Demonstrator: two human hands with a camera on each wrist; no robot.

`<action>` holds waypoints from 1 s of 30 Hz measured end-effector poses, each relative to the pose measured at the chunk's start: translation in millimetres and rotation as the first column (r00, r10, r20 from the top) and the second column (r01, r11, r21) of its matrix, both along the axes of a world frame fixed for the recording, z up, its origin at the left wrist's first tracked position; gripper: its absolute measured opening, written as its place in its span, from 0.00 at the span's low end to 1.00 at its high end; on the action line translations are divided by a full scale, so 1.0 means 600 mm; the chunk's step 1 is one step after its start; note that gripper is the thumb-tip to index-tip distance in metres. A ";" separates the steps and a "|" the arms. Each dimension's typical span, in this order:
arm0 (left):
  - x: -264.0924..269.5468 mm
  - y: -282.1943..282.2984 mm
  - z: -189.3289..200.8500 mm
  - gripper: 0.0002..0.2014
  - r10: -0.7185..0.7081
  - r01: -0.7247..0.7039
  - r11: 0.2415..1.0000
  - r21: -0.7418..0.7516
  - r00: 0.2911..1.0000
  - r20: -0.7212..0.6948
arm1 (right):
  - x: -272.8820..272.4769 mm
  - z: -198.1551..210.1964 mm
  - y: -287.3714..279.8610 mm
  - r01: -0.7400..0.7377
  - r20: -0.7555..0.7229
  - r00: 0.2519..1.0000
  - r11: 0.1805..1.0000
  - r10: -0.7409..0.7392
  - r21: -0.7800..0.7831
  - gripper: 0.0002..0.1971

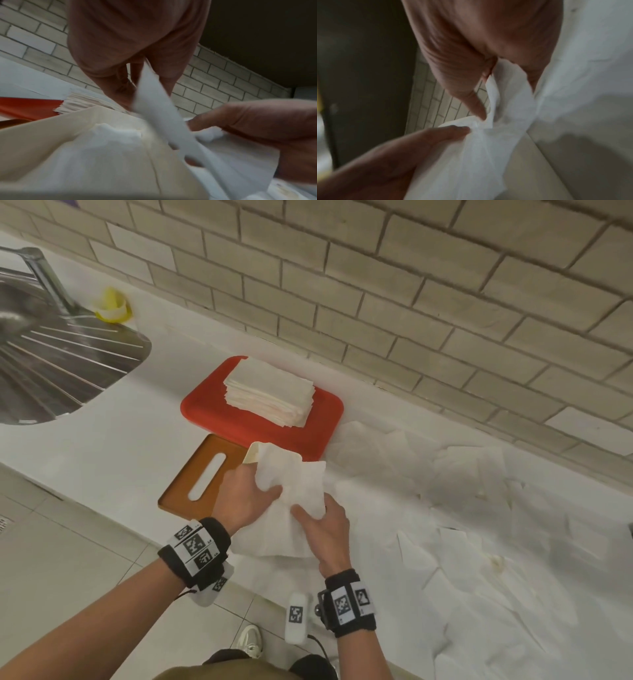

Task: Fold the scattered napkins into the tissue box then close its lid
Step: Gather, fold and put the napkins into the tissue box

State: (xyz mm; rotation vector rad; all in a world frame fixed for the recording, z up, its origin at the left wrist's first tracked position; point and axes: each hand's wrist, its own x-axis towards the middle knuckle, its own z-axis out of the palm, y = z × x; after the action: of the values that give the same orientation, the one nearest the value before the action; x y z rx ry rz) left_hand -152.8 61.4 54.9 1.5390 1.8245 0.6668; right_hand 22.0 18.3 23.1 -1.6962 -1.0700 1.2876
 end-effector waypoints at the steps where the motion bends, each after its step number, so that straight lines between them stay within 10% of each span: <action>1: -0.003 -0.002 -0.003 0.09 0.009 -0.009 1.000 -0.007 1.000 -0.018 | -0.007 -0.008 0.002 -0.007 0.145 0.989 0.999 0.002 0.033 0.07; 9: -0.025 -0.006 -0.033 0.47 0.144 -0.132 0.989 -0.071 0.966 0.214 | -0.073 0.029 -0.005 -0.192 0.632 0.768 0.905 -0.102 0.380 0.21; 13: -0.024 -0.013 -0.027 0.47 0.123 -0.132 0.991 0.008 0.943 0.311 | -0.081 0.041 -0.007 -0.213 0.677 0.722 0.886 -0.142 0.412 0.22; 17: -0.027 -0.018 -0.032 0.19 0.104 -0.102 0.994 -0.031 0.858 0.503 | -0.098 0.063 -0.006 -0.347 0.710 0.703 0.888 0.033 0.302 0.27; 21: -0.036 -0.017 -0.022 0.13 0.167 -0.098 0.985 -0.141 0.746 0.644 | -0.101 0.071 -0.008 -0.341 0.609 0.785 0.898 0.111 0.276 0.28; 26: -0.049 -0.004 -0.010 0.30 0.268 0.003 0.957 -0.291 0.378 0.886 | -0.081 0.046 0.002 -0.186 0.122 0.980 0.931 0.154 0.314 0.14; 30: -0.061 0.020 -0.016 0.35 0.241 0.032 0.957 -0.288 0.464 0.853 | -0.079 0.027 -0.006 -0.186 0.145 0.979 0.924 0.144 0.336 0.12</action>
State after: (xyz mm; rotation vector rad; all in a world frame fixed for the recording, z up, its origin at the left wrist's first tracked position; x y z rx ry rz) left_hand -189.7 73.3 45.1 0.6230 1.0955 0.9925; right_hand -25.3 14.9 39.1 -1.4495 -1.4445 1.0314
